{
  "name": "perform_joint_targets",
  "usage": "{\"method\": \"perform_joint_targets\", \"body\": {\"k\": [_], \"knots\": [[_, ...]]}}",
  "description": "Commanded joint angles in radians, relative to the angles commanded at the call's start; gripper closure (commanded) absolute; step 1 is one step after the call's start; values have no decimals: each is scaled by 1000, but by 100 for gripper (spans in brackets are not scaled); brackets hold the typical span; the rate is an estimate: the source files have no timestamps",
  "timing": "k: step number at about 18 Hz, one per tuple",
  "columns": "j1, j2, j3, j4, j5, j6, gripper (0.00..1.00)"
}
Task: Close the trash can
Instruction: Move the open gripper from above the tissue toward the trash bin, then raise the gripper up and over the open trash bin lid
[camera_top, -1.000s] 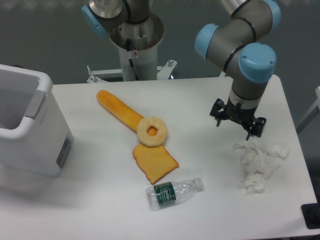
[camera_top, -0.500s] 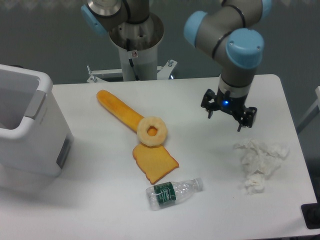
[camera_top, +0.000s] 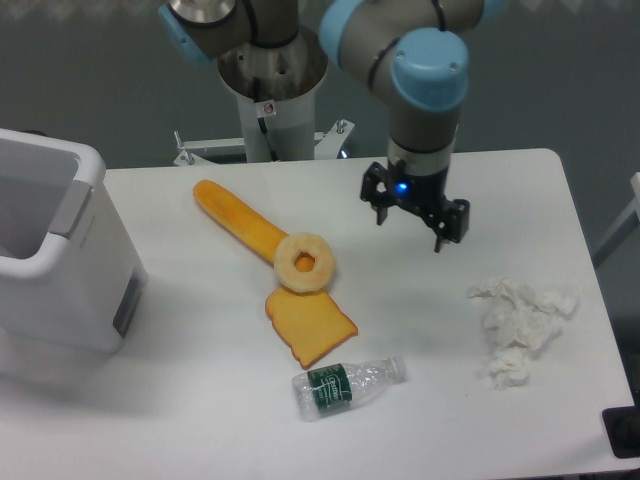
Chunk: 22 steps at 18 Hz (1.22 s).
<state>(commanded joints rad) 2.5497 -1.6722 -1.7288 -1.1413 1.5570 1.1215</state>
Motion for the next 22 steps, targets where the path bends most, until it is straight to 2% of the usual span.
{"method": "perform_joint_targets", "body": {"k": [10,15,19,22], "knots": [[-242,110,-2,-37,-24,-302,0],[-269,210,0,-37,-104,-405,0],[-304,224,-8,-41,-127,-424,0],[-309,258,-2,-40,-184,-451,0]]}}
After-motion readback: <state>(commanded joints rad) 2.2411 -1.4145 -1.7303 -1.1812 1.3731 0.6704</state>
